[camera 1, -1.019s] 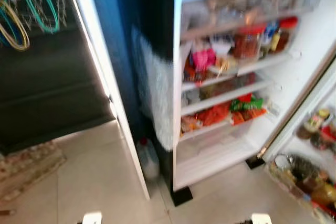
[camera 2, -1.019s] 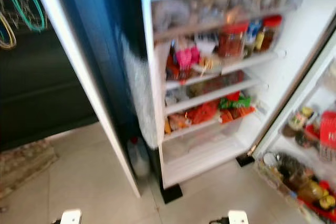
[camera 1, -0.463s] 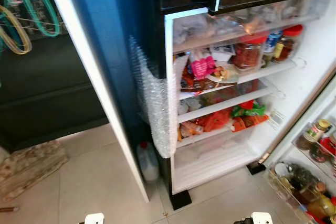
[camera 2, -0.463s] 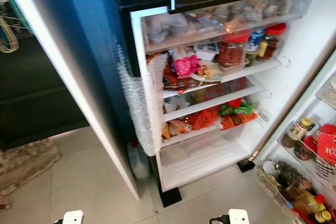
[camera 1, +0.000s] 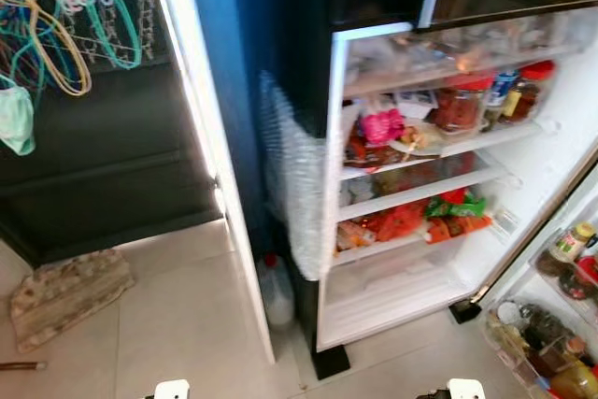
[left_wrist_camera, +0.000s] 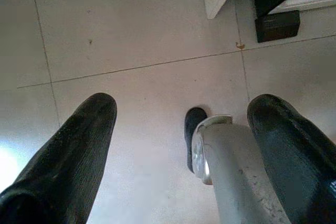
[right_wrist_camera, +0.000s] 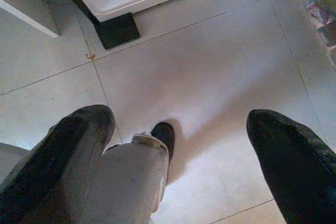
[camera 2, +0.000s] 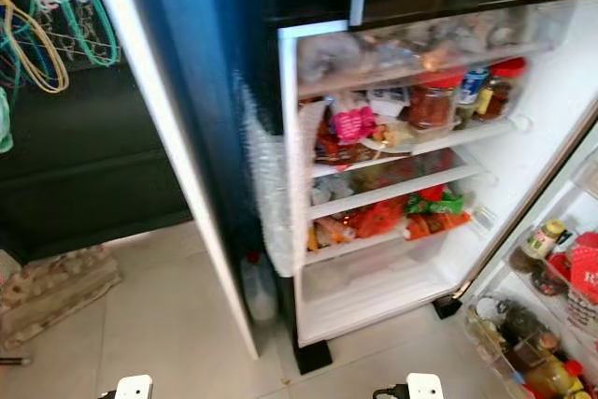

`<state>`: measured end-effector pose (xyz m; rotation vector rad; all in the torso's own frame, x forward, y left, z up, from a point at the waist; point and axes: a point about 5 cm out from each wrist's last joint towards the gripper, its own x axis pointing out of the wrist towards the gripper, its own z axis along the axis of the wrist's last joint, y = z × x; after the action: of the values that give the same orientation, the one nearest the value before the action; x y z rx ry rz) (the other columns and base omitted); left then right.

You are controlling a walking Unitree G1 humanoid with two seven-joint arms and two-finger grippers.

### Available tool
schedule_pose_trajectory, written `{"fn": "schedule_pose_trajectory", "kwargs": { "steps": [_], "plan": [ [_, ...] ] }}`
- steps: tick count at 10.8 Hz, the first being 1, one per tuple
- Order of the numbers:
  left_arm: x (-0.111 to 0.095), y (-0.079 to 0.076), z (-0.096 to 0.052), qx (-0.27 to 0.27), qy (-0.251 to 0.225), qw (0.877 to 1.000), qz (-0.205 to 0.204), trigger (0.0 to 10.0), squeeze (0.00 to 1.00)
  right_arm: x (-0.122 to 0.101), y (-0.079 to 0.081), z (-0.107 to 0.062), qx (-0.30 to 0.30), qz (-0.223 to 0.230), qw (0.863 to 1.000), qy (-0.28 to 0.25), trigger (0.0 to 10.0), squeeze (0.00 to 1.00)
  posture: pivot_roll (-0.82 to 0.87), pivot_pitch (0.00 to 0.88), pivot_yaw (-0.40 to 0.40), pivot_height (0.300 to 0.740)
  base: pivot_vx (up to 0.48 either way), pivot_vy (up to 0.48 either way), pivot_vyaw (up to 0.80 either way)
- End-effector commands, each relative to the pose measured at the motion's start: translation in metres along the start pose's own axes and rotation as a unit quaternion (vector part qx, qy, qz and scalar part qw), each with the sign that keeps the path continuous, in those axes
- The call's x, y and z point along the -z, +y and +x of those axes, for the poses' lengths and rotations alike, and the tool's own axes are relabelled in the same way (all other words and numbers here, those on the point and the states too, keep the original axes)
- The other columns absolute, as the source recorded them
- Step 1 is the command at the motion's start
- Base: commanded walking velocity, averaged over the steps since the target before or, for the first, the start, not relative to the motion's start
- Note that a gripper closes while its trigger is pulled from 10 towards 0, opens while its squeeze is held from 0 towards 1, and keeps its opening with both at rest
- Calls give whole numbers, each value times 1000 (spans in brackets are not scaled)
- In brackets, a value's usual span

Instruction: Restocking fridge

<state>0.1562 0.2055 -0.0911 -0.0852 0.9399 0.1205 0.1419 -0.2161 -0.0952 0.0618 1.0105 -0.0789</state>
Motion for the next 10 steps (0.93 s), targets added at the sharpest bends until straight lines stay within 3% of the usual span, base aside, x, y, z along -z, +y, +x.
{"fn": "schedule_pose_trajectory", "kwargs": {
  "steps": [1, 8, 10],
  "plan": [
    [1, -2, 0, 0, 5, 1000, 6, 10000, 0, 3, 0, -1, 3, 6, 1000, 4, 10000, 0, -24, 0, 32, 740, 0, 285, 0],
    [2, 6, -1, 0, 5, 1000, 8, 10000, 0, 3, 2, 0, 2, 8, 1000, 5, 10000, 0, -33, 0, 40, 740, 0, 284, 0],
    [2, 7, -1, -1, 5, 1000, 12, 10000, 0, 3, 2, 0, 3, 8, 1000, 7, 10000, 0, -32, 0, 39, 740, 0, 0, -647]
  ]
}}
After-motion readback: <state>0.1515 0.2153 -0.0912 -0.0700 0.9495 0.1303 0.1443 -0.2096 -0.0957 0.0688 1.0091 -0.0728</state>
